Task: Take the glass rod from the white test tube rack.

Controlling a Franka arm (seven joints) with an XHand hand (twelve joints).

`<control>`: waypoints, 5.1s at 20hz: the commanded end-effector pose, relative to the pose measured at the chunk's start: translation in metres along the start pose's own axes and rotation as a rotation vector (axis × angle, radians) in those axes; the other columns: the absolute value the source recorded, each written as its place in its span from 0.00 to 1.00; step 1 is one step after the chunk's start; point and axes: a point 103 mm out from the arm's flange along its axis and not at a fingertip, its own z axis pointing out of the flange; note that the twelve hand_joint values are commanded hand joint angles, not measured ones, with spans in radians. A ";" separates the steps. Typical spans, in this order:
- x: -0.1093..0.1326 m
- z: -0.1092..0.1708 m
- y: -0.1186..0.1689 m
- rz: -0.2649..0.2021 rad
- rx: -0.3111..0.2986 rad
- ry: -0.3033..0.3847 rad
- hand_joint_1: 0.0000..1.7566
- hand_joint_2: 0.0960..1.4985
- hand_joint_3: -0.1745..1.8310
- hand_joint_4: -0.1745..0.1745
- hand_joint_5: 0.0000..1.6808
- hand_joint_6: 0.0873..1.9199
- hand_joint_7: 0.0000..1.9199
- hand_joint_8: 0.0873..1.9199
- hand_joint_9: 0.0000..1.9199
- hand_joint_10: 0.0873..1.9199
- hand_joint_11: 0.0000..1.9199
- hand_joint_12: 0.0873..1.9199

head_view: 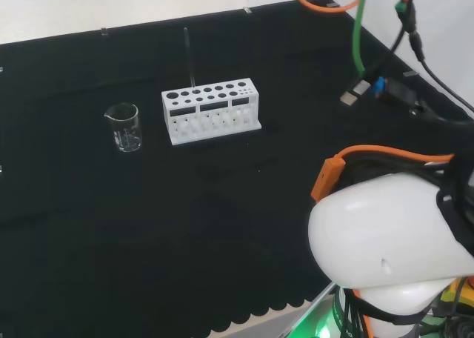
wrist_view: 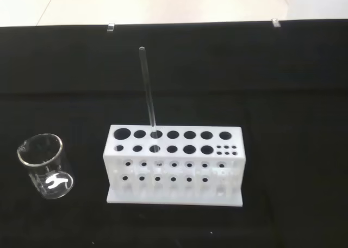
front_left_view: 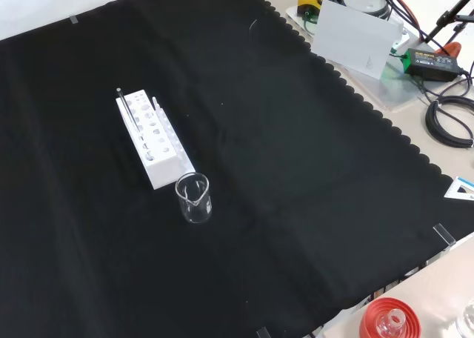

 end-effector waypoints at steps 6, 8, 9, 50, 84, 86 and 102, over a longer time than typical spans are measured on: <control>0.021 0.004 0.065 -0.055 0.018 0.025 0.20 0.58 0.22 0.59 0.08 0.00 0.01 0.29 0.03 0.46 0.01 0.79; 0.022 0.006 0.073 -0.060 0.026 0.026 0.20 0.58 0.22 0.59 0.09 0.00 0.02 0.30 0.04 0.45 0.02 0.79; 0.023 0.007 0.077 -0.062 0.028 0.029 0.20 0.58 0.22 0.59 0.10 0.00 0.02 0.31 0.05 0.45 0.02 0.79; 0.045 0.095 0.213 -0.180 0.167 0.000 0.26 0.56 0.23 0.72 0.11 0.00 0.00 0.37 0.09 0.52 0.05 0.78; 0.040 0.174 0.275 -0.234 0.314 -0.062 0.25 0.54 0.25 0.62 0.18 0.00 0.11 0.40 0.19 0.47 0.15 0.75; 0.038 0.180 0.277 -0.232 0.329 -0.061 0.25 0.55 0.25 0.61 0.19 0.00 0.11 0.39 0.19 0.47 0.15 0.75; 0.028 0.203 0.277 -0.233 0.357 -0.075 0.32 0.56 0.26 0.49 0.30 0.00 0.18 0.38 0.31 0.42 0.26 0.70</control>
